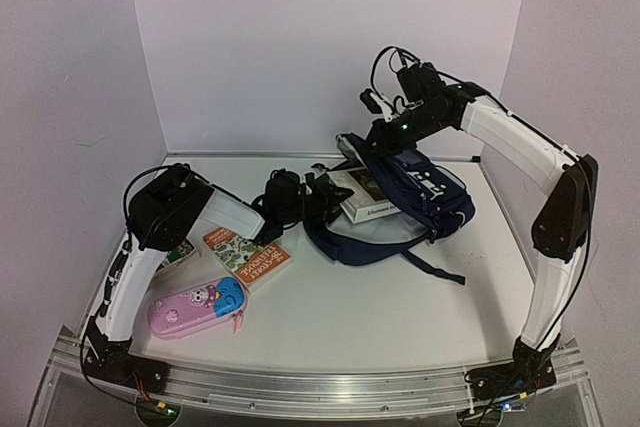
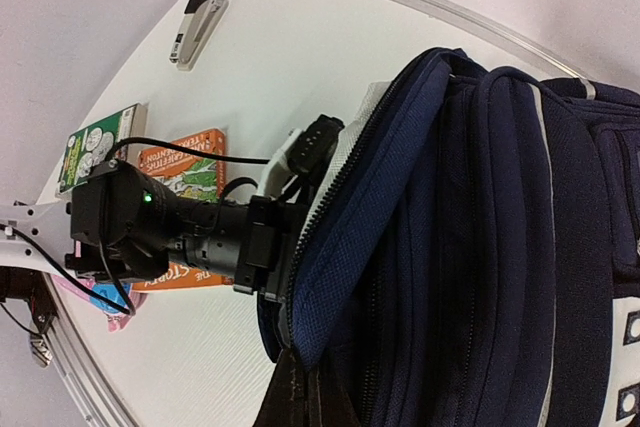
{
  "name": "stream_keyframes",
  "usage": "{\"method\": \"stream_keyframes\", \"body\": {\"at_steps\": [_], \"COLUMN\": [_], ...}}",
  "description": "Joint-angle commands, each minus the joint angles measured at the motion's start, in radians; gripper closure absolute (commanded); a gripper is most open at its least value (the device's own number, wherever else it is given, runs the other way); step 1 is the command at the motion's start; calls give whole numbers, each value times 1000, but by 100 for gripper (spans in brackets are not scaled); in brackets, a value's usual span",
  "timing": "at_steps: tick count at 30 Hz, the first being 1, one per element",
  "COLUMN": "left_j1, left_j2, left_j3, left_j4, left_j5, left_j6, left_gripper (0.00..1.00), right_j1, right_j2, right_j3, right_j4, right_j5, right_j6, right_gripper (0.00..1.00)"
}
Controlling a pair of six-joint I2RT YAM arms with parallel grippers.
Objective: Pack the student bag
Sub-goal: Place the book in the student bag.
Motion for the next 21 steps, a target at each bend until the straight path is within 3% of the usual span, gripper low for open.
{"method": "stream_keyframes", "body": {"at_steps": [1,13,21], "left_j1": [-21,-44,-51], "left_j2": [44,189,224], "left_j3": [148,432,492], "left_j4": [56,-102,-191], "left_j5": [11,-16,103], "left_j6": [-4,8,66], "left_gripper": [100,97,95], "right_j1": [18,17,17], "right_j2": [-24,-16,-28], "right_j3": [58,62,53], "right_j4": [92,94,88], "right_j5": [-94,-148,-127], "right_j6": [-14,-14,-101], "right_gripper": [100,100,100]}}
